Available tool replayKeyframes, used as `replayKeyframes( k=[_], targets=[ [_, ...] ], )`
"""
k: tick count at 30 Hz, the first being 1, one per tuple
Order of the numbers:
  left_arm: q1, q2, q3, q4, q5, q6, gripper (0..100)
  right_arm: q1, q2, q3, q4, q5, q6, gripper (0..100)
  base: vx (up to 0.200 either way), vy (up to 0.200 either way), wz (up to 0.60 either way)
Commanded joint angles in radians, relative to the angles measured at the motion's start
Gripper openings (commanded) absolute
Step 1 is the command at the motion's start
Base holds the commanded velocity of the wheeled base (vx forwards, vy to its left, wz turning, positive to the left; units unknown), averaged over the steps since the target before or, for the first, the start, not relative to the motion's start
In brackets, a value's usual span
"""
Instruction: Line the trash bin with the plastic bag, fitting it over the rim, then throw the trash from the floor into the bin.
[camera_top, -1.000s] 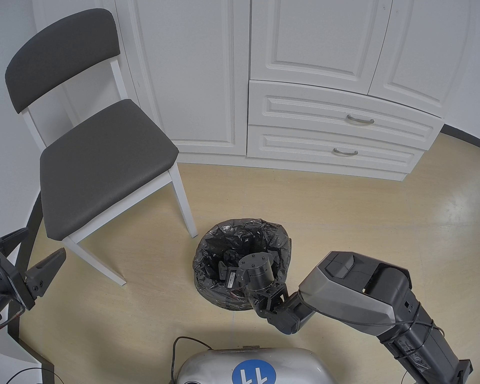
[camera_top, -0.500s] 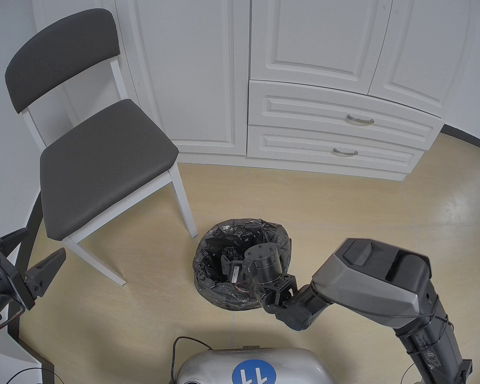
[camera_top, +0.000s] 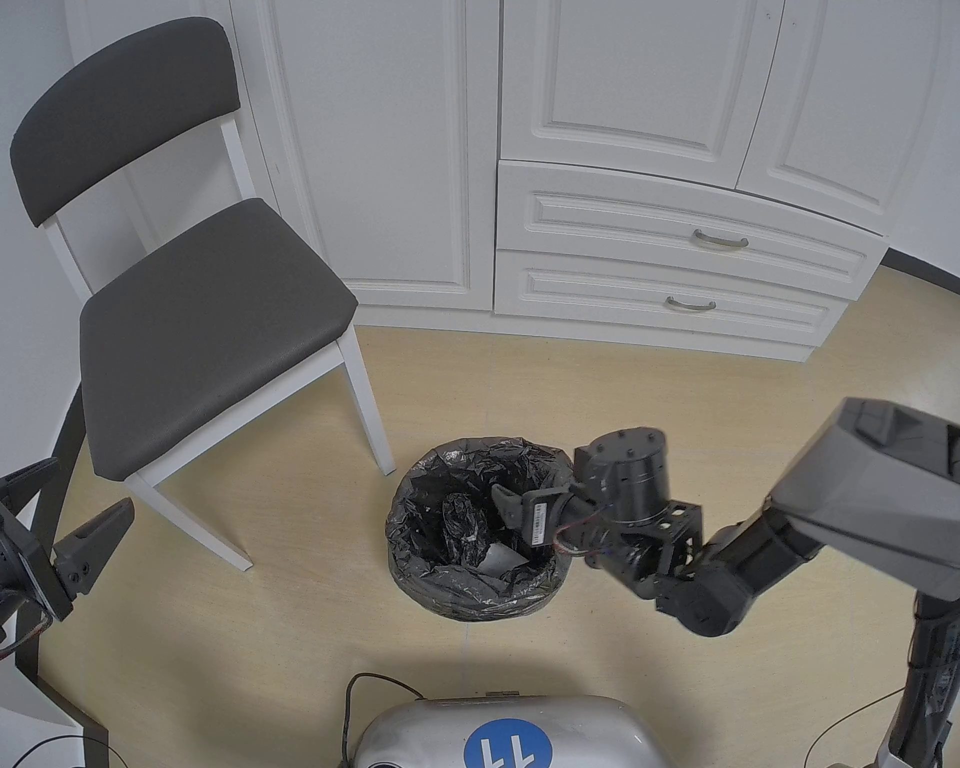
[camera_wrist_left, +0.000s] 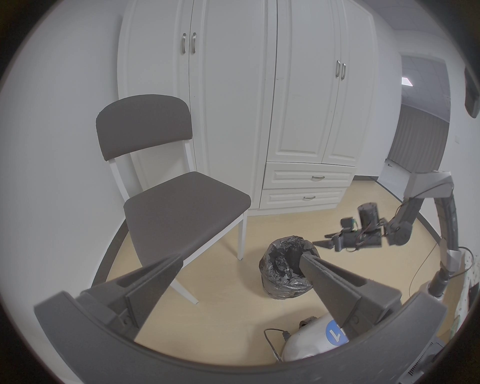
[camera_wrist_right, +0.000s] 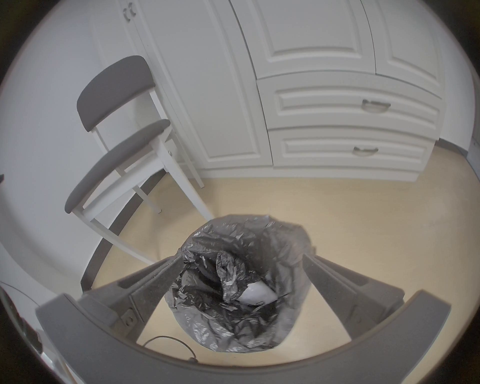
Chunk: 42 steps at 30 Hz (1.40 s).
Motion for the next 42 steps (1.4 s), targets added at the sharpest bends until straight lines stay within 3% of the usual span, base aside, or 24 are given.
replayKeyframes(
  k=[1, 9, 16, 21, 28, 32, 34, 37, 40, 42],
  targets=[
    [0.005, 0.011, 0.002, 0.000, 0.001, -0.001, 100, -0.094, -0.213, 0.128, -0.002, 0.045, -0.077, 100, 0.000, 0.000, 0.00],
    [0.014, 0.017, 0.004, -0.002, 0.003, -0.004, 100, -0.207, -0.292, 0.191, -0.025, 0.045, -0.171, 100, 0.000, 0.000, 0.00],
    [0.076, 0.049, -0.002, -0.005, 0.001, 0.000, 100, -0.312, -0.465, 0.414, -0.151, 0.065, -0.353, 100, 0.000, 0.000, 0.00],
    [0.099, 0.124, 0.022, -0.066, 0.005, -0.013, 100, -0.355, -0.418, 0.452, -0.188, 0.053, -0.422, 100, 0.000, 0.000, 0.00],
    [0.102, 0.176, 0.102, -0.233, 0.003, -0.009, 100, -0.344, -0.324, 0.484, -0.335, 0.033, -0.418, 100, 0.000, 0.000, 0.00],
    [0.094, 0.175, 0.144, -0.321, -0.002, -0.004, 100, -0.347, -0.218, 0.595, -0.636, 0.032, -0.412, 100, 0.000, 0.000, 0.00],
    [0.094, 0.175, 0.144, -0.327, -0.003, -0.006, 100, -0.353, -0.190, 0.621, -0.653, 0.032, -0.402, 100, 0.000, 0.000, 0.00],
    [0.092, 0.175, 0.144, -0.329, -0.003, -0.007, 100, -0.347, -0.203, 0.664, -0.653, -0.031, -0.281, 100, 0.000, 0.000, 0.00],
    [0.092, 0.175, 0.142, -0.329, -0.002, -0.010, 100, -0.292, -0.284, 0.681, -0.653, -0.083, -0.114, 100, 0.000, 0.000, 0.00],
    [0.092, 0.175, 0.139, -0.329, 0.000, -0.013, 100, -0.284, -0.319, 0.693, -0.653, -0.093, -0.086, 100, 0.000, 0.000, 0.00]
  ],
)
